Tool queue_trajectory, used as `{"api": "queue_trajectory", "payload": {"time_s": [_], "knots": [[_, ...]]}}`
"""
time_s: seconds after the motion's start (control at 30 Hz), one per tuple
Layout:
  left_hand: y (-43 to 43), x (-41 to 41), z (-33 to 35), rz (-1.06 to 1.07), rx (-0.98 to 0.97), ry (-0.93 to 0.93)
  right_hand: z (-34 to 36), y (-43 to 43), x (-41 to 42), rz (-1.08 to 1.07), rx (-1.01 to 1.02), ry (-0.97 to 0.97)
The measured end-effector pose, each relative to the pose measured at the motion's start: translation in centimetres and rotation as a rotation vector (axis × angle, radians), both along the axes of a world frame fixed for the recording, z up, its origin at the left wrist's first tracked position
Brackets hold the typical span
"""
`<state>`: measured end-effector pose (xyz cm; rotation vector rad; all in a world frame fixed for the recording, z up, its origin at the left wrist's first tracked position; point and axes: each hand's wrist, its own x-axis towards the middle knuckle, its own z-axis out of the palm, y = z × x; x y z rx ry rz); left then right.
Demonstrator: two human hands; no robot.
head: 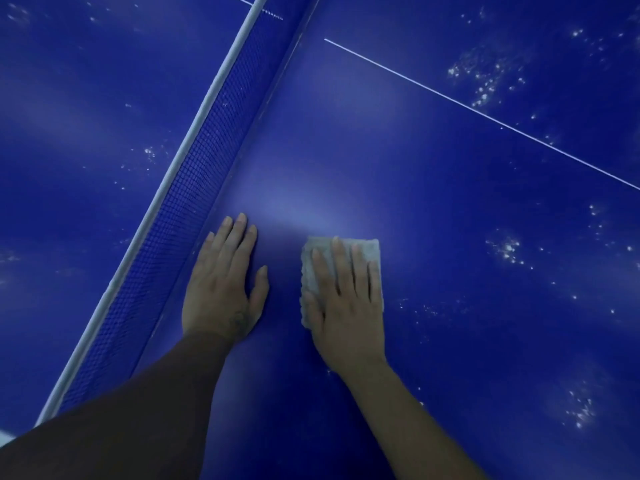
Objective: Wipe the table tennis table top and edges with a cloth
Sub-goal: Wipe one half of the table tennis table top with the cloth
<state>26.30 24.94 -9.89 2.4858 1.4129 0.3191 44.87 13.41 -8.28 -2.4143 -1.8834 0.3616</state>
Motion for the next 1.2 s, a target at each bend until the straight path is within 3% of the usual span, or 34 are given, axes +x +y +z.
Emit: {"api": "queue_trajectory", "payload": {"time_s": [0.1, 0.27, 0.37, 0.6, 0.7, 0.87, 1.0, 1.2], "knots": [[0.1, 0.1, 0.1, -0.003, -0.003, -0.004, -0.2, -3.0, 3.4, 0.021, -0.014, 0.005], [0.0, 0.1, 0.2, 0.001, -0.002, 0.001, -0.3, -4.3, 9.6, -0.469, -0.002, -0.054], [0.0, 0.1, 0.3, 0.002, 0.003, -0.004, -0.4, -2.6, 7.4, -0.579, 0.003, -0.063], [0.0, 0.1, 0.4, -0.003, 0.013, 0.015, 0.2, -3.1, -2.9, -0.186, -0.004, 0.027], [0.0, 0.1, 0.6, -0.002, 0.01, 0.008, 0.2, -6.2, -2.1, -0.052, -0.024, 0.045], [-0.1, 0.1, 0.6, -0.006, 0.008, 0.003, 0.2, -10.0, 4.2, -0.345, -0.073, -0.028], [-0.2, 0.1, 0.5, -0.004, 0.019, -0.02, 0.2, -7.4, 2.4, -0.567, -0.055, -0.057], [-0.4, -0.1, 0.8, -0.013, 0.019, 0.018, 0.5, -6.1, -6.0, -0.162, 0.024, 0.054]]}}
